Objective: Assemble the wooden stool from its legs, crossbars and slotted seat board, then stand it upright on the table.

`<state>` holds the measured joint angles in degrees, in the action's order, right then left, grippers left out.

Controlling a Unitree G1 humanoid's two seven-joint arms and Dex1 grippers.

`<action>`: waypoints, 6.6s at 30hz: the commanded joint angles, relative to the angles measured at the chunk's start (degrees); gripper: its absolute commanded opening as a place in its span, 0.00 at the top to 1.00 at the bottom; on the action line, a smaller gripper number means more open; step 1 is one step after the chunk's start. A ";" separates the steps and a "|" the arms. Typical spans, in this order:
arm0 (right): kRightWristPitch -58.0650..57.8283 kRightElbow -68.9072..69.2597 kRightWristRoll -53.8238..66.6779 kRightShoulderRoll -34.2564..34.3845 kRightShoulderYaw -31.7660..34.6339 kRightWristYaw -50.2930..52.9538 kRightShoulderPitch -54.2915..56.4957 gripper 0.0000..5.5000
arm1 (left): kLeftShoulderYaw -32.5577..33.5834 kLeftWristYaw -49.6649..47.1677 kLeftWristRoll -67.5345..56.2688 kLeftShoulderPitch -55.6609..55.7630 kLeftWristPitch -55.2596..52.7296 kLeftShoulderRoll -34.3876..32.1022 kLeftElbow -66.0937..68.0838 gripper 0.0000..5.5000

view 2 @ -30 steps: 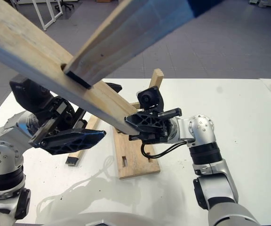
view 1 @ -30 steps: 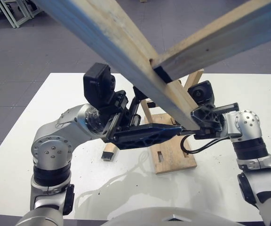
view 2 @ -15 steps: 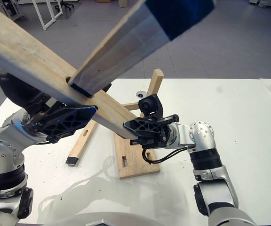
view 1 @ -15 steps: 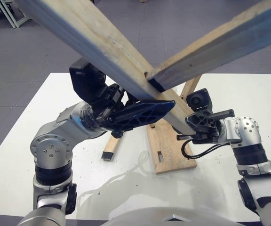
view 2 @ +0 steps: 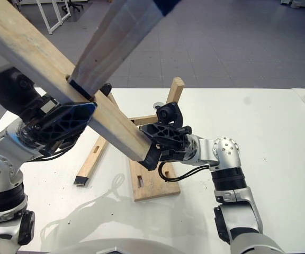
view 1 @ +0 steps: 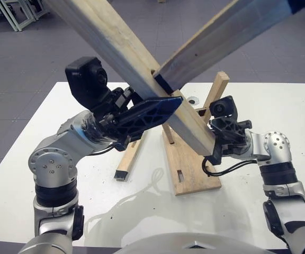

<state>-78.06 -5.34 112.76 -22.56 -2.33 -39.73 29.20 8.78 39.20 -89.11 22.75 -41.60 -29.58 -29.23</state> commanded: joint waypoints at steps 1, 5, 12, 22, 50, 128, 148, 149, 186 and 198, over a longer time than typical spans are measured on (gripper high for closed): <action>1.43 2.66 0.24 -6.00 5.12 6.45 -5.45 0.54 | 5.47 0.37 1.20 -0.33 -0.37 -5.02 2.22 0.61; 3.80 5.69 0.23 -12.25 7.05 14.25 -11.93 0.54 | 5.39 0.10 8.40 -3.67 -0.35 -7.79 0.54 0.61; 15.84 11.29 -31.76 -17.79 3.50 17.57 -18.65 0.54 | -6.11 -0.65 31.21 -15.98 4.43 -5.67 -1.89 0.61; 25.63 7.04 -61.52 -21.17 -2.02 3.27 -24.17 0.54 | -13.32 -0.98 40.91 -23.80 8.72 2.23 0.33 0.61; 25.54 7.64 -76.35 -16.56 -4.52 -4.17 -25.57 0.54 | -11.74 7.30 44.55 -22.41 11.55 3.79 7.92 0.62; 24.93 15.44 -72.28 -8.21 5.24 1.31 -31.00 0.54 | -8.62 -18.25 77.01 -45.23 18.34 6.02 10.53 0.41; 12.89 16.64 -33.31 -0.82 25.35 27.11 7.52 0.42 | 13.42 -21.83 24.99 -1.08 6.61 3.52 3.72 0.63; 12.60 16.04 -30.28 -0.12 24.43 28.62 9.30 0.38 | 13.22 -22.55 17.05 0.07 2.92 1.47 2.70 0.63; 15.95 14.97 -5.87 -5.47 5.81 20.64 15.36 0.53 | 2.05 -21.48 -16.13 -2.20 -5.40 -11.52 -1.20 0.63; 15.00 12.73 -15.56 -7.32 6.30 14.98 15.48 0.63 | 4.58 -16.35 -11.99 -1.52 -4.07 -11.53 -2.20 0.46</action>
<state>-62.48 8.32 98.92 -28.94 3.65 -25.09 43.96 11.82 21.02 -101.63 19.90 -46.69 -40.88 -30.67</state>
